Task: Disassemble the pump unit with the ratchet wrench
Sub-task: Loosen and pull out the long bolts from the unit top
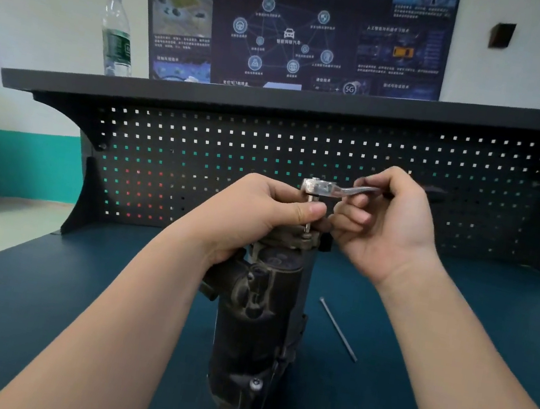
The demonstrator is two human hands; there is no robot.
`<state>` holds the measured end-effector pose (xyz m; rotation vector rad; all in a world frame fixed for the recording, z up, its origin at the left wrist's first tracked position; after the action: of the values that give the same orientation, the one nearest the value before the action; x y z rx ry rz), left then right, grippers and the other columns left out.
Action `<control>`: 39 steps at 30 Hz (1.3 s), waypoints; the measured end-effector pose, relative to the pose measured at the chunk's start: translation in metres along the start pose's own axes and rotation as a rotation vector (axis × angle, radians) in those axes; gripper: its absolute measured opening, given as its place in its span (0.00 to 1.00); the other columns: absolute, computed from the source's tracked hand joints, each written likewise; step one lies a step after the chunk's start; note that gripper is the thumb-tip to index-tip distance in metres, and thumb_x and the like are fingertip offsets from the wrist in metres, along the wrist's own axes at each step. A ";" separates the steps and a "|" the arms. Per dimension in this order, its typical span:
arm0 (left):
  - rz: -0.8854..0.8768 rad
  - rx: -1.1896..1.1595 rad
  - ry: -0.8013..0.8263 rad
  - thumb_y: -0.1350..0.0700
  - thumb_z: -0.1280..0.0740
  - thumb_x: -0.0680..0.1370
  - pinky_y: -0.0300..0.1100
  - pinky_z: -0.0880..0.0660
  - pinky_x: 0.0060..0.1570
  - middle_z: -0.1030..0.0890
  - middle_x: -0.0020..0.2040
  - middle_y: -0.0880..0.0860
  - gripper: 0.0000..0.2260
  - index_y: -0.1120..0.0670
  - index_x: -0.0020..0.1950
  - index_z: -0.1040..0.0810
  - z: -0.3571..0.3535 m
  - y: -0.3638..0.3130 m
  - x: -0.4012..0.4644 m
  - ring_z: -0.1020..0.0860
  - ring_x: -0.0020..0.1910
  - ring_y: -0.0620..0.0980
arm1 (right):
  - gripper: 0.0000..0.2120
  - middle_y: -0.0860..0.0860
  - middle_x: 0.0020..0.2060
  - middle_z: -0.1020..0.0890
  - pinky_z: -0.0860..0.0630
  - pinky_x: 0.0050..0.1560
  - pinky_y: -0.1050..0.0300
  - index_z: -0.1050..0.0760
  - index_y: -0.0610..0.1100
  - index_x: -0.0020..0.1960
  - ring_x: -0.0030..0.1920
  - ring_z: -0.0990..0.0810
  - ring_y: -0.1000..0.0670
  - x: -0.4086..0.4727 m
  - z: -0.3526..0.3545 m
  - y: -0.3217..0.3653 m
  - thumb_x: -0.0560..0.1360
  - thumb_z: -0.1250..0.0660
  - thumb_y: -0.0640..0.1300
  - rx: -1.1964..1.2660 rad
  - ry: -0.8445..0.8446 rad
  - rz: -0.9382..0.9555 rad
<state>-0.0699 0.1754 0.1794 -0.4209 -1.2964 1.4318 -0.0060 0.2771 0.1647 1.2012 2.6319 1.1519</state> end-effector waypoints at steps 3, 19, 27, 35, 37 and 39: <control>0.005 0.023 -0.026 0.51 0.28 0.70 0.33 0.23 0.38 0.14 0.40 0.52 0.07 0.54 0.42 0.14 0.002 0.002 0.003 0.18 0.38 0.43 | 0.14 0.53 0.20 0.34 0.42 0.23 0.63 0.35 0.44 0.30 0.20 0.37 0.54 -0.023 -0.006 0.030 0.74 0.40 0.38 -0.139 -0.006 0.458; -0.015 0.067 -0.028 0.56 0.30 0.75 0.32 0.24 0.38 0.15 0.40 0.51 0.05 0.53 0.43 0.14 0.000 0.001 0.004 0.19 0.38 0.42 | 0.11 0.52 0.22 0.34 0.44 0.16 0.67 0.34 0.42 0.35 0.19 0.40 0.57 0.003 0.008 -0.005 0.76 0.42 0.39 0.061 -0.020 -0.069; -0.065 0.002 0.033 0.54 0.30 0.70 0.34 0.23 0.41 0.14 0.42 0.50 0.07 0.51 0.45 0.14 -0.004 -0.003 0.000 0.17 0.42 0.44 | 0.10 0.60 0.28 0.31 0.34 0.32 0.69 0.36 0.46 0.39 0.29 0.29 0.64 -0.091 -0.055 0.051 0.76 0.38 0.39 -0.710 0.312 1.300; -0.038 0.011 0.018 0.51 0.29 0.68 0.34 0.23 0.41 0.14 0.42 0.51 0.10 0.52 0.45 0.14 -0.002 -0.002 0.001 0.18 0.42 0.44 | 0.11 0.51 0.21 0.34 0.45 0.17 0.67 0.35 0.41 0.33 0.19 0.41 0.56 0.000 0.007 -0.003 0.75 0.44 0.40 0.061 -0.032 -0.050; -0.039 0.034 0.006 0.50 0.29 0.67 0.35 0.22 0.42 0.14 0.43 0.53 0.10 0.52 0.44 0.14 0.000 0.000 0.002 0.18 0.42 0.45 | 0.12 0.50 0.21 0.34 0.45 0.19 0.67 0.34 0.42 0.32 0.18 0.41 0.55 -0.003 0.008 0.000 0.74 0.44 0.39 0.041 -0.052 0.073; -0.038 0.052 -0.002 0.50 0.28 0.67 0.39 0.20 0.45 0.14 0.45 0.57 0.12 0.54 0.46 0.14 0.001 0.002 0.003 0.17 0.44 0.48 | 0.13 0.50 0.20 0.33 0.42 0.21 0.66 0.34 0.43 0.30 0.19 0.38 0.53 -0.021 -0.001 0.022 0.73 0.42 0.37 -0.054 -0.032 0.401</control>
<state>-0.0728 0.1781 0.1798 -0.3584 -1.2597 1.4307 0.0223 0.2723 0.1738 1.7745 2.3827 1.2276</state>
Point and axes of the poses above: each hand's wrist, its own x-axis towards the middle knuckle, its own z-axis out of the back of the hand, y = z × x, the point moved 10 cm from there along x, towards the middle knuckle
